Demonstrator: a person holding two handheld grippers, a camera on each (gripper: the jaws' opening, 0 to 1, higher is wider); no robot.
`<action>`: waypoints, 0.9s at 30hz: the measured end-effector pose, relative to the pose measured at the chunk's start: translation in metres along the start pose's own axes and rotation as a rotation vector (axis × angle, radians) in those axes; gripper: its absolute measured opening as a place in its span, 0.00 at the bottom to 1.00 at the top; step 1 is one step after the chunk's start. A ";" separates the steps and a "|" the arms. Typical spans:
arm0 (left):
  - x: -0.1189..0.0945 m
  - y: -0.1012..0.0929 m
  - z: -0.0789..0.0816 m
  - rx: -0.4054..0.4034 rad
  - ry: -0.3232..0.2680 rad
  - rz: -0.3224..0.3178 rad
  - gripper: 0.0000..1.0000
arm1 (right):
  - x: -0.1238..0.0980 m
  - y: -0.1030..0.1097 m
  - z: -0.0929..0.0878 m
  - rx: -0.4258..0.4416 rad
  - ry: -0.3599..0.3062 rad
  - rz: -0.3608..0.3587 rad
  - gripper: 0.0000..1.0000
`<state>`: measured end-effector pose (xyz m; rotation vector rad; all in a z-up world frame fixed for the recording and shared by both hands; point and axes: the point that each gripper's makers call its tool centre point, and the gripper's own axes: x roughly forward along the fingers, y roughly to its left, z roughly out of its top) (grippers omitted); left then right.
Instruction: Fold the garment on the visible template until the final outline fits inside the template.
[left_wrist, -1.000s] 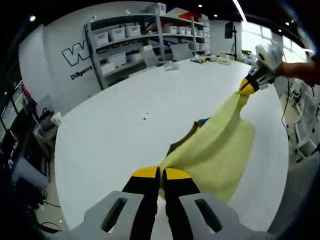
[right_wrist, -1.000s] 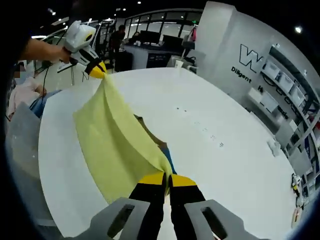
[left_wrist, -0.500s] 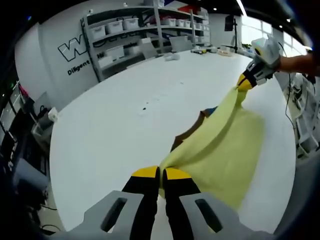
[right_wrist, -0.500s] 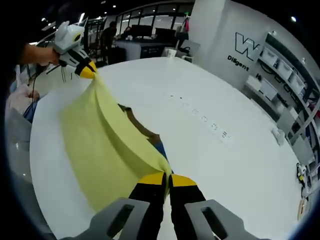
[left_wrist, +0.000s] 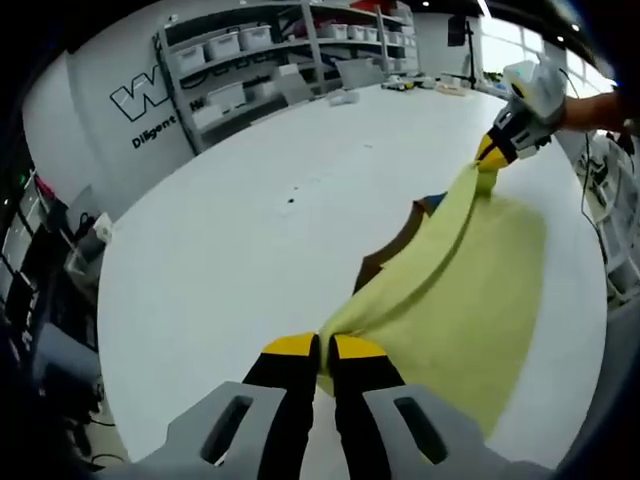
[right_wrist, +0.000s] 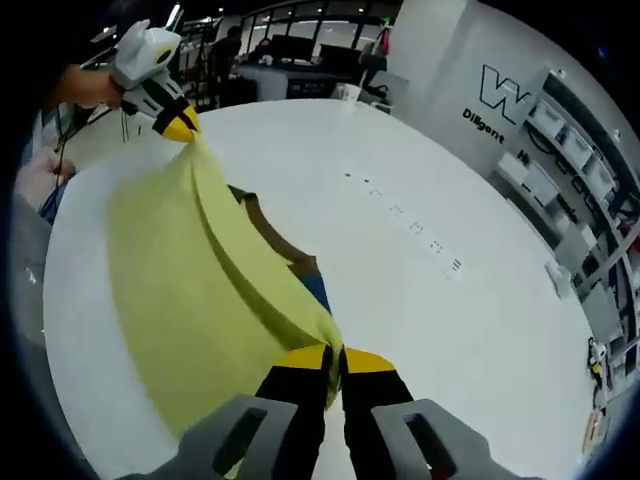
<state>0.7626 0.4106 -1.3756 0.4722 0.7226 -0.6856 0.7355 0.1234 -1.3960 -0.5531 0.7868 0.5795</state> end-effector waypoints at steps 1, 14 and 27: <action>0.001 0.000 -0.001 0.002 0.003 0.000 0.06 | 0.001 0.000 0.000 -0.001 0.001 0.000 0.00; -0.001 0.008 0.000 -0.006 -0.024 0.014 0.11 | -0.001 -0.012 -0.003 0.027 0.002 -0.062 0.12; 0.018 -0.013 -0.034 0.130 0.061 -0.042 0.39 | 0.014 -0.009 -0.006 -0.030 0.021 -0.048 0.28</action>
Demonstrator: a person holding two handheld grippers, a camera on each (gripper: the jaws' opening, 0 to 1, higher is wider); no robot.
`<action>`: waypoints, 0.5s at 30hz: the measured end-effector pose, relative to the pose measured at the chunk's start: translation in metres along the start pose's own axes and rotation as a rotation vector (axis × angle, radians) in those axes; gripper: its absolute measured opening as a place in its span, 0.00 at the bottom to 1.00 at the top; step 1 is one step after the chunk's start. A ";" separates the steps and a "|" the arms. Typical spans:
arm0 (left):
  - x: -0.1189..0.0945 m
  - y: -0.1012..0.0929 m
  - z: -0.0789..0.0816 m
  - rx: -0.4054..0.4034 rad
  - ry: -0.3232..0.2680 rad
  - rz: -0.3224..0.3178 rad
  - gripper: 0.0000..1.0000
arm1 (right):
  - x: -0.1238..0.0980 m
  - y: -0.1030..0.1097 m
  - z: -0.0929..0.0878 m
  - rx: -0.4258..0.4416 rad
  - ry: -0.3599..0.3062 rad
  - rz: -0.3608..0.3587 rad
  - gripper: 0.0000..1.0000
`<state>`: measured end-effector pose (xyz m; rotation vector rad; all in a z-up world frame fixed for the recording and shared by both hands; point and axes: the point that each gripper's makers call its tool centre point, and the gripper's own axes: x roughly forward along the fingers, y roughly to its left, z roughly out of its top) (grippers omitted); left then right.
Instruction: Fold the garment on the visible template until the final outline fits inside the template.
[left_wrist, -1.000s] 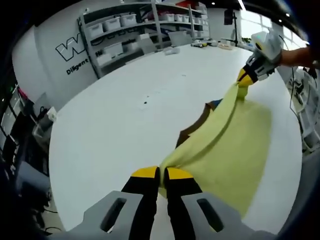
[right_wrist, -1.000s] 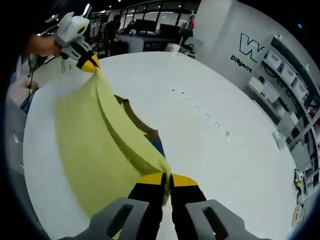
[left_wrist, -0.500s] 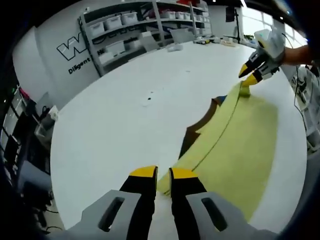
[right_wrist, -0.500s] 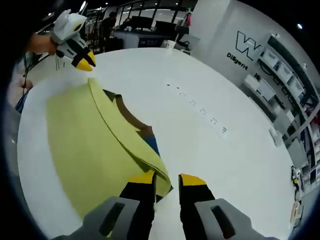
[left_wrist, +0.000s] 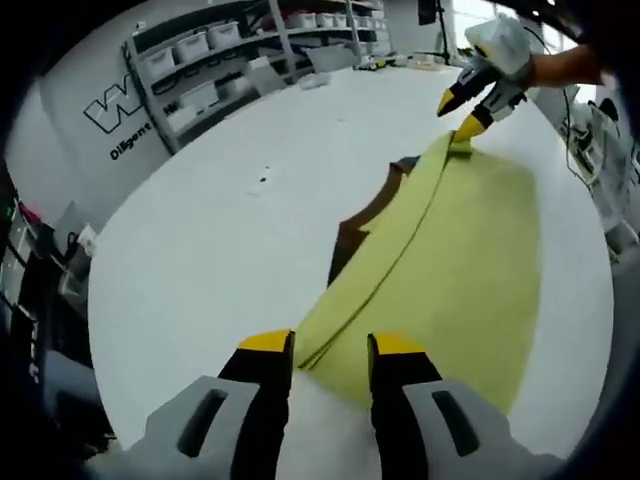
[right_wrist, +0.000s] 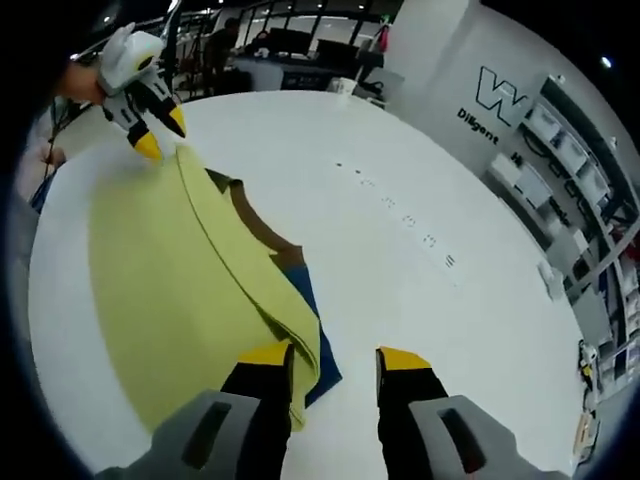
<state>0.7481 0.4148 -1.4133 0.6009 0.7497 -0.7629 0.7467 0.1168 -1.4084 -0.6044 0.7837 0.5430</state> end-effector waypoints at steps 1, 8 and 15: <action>0.003 0.001 -0.002 0.008 0.012 0.009 0.40 | 0.003 0.000 -0.002 -0.006 0.010 0.000 0.29; 0.014 0.019 -0.002 0.041 0.028 0.072 0.38 | 0.008 -0.014 0.002 0.013 0.000 -0.045 0.28; 0.021 0.038 0.000 0.013 0.015 0.123 0.37 | 0.008 -0.034 0.012 0.025 -0.024 -0.094 0.28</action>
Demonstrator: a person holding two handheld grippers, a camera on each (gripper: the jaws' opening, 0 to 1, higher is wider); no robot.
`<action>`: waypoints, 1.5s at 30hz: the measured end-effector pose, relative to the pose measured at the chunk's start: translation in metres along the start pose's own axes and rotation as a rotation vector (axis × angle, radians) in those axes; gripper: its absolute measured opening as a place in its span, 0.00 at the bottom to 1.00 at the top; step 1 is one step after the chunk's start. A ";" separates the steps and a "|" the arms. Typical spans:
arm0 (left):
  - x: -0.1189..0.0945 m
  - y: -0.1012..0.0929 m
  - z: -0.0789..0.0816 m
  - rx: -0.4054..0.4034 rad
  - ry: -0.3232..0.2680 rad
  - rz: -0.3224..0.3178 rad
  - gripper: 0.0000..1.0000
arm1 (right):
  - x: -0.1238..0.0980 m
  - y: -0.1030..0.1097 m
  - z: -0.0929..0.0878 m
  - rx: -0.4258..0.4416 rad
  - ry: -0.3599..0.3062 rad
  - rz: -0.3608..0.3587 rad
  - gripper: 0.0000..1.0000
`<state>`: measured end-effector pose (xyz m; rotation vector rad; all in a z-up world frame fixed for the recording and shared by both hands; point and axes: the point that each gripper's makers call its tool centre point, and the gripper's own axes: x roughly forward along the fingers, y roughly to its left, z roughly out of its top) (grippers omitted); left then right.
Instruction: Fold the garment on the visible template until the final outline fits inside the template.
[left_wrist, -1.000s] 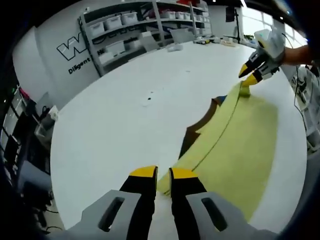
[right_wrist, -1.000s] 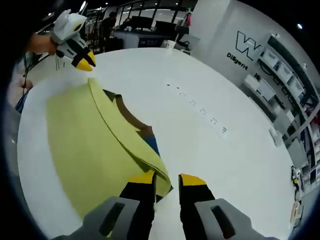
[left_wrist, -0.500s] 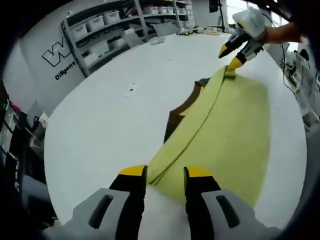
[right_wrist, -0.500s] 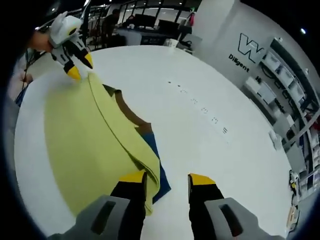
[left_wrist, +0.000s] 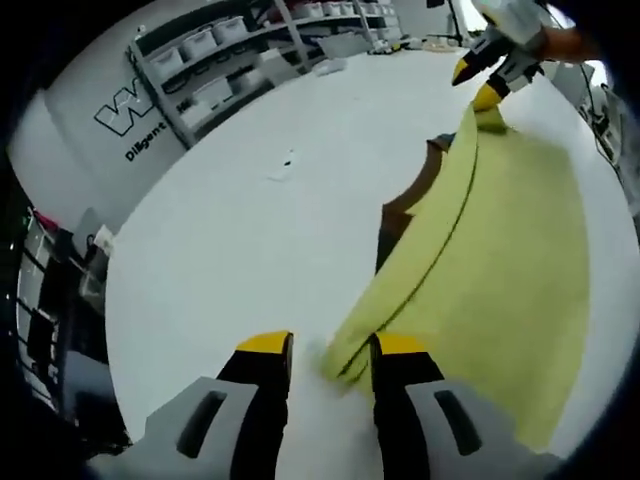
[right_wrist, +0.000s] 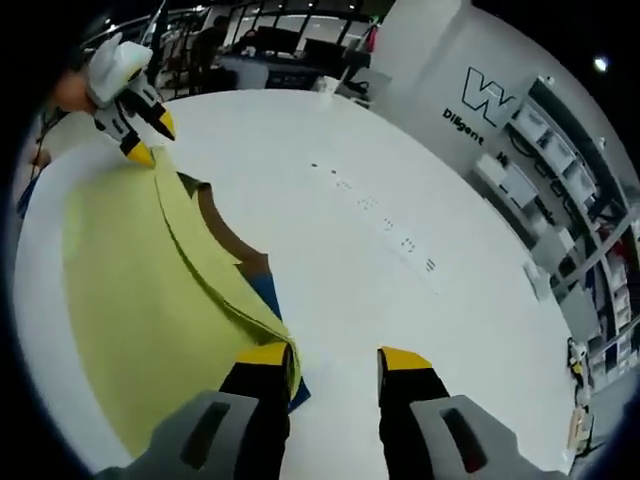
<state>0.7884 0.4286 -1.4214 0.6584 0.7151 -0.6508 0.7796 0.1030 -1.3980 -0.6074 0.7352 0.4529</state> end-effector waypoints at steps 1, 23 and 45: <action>-0.001 0.005 0.003 0.005 -0.008 0.024 0.36 | 0.000 -0.002 0.001 0.001 0.001 -0.003 0.28; -0.015 0.004 0.012 -0.005 -0.058 0.037 0.35 | -0.010 0.004 -0.012 0.068 -0.007 0.028 0.31; -0.046 -0.003 -0.012 -0.089 -0.072 0.013 0.50 | -0.037 0.035 -0.043 0.127 0.006 0.121 0.46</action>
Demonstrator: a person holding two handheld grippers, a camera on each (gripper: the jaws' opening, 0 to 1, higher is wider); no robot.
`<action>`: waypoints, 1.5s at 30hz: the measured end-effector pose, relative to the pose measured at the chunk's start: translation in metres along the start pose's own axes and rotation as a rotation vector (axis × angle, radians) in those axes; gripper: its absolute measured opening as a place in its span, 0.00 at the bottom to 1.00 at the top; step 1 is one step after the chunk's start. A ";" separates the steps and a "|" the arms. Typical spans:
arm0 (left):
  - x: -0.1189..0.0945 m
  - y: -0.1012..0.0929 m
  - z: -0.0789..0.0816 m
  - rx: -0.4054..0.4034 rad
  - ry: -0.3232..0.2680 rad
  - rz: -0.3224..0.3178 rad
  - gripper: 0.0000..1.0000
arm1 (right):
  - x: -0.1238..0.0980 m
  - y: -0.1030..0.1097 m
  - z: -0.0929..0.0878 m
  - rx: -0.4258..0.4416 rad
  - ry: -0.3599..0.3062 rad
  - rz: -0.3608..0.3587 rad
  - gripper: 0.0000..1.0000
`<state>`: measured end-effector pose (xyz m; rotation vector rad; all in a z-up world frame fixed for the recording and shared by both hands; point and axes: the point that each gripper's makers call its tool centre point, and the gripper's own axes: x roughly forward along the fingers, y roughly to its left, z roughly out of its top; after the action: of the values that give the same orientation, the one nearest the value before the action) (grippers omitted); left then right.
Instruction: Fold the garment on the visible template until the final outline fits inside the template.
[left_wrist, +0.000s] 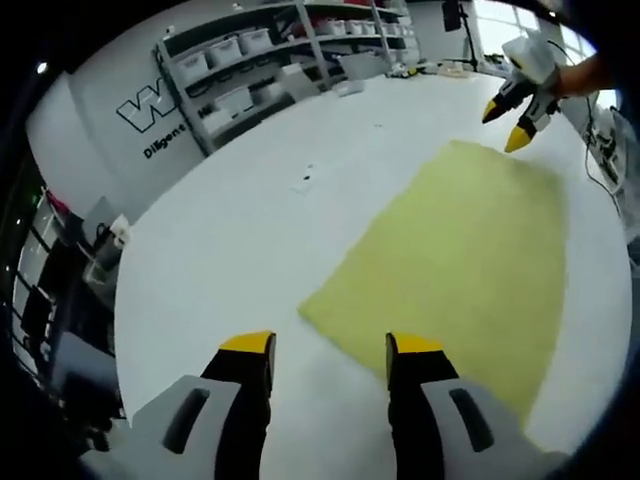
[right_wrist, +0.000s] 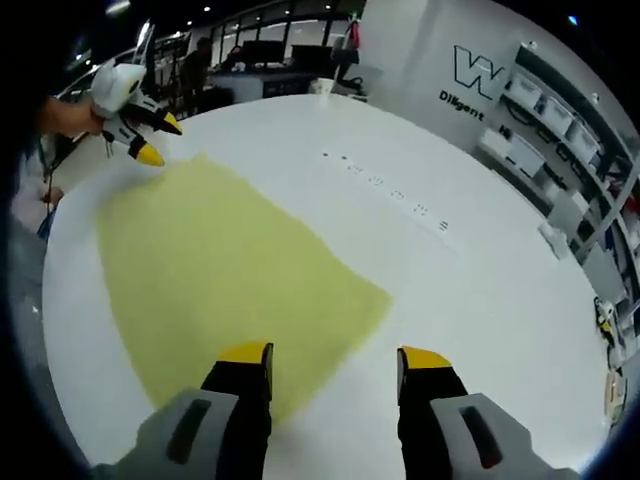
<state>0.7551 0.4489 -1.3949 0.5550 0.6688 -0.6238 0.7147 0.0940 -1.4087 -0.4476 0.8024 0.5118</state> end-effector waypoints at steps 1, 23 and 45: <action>-0.001 -0.001 -0.001 -0.002 0.001 -0.001 0.51 | -0.002 0.002 0.000 0.004 -0.005 0.006 0.46; -0.035 -0.069 -0.019 -0.079 -0.018 -0.148 0.71 | -0.033 0.043 -0.021 0.005 -0.053 0.073 0.49; -0.070 -0.105 -0.056 -0.080 0.016 -0.203 0.50 | -0.050 0.067 -0.065 -0.006 0.013 0.092 0.35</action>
<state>0.6184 0.4372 -1.4100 0.4208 0.7680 -0.7796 0.6095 0.0979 -1.4227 -0.4214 0.8371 0.5973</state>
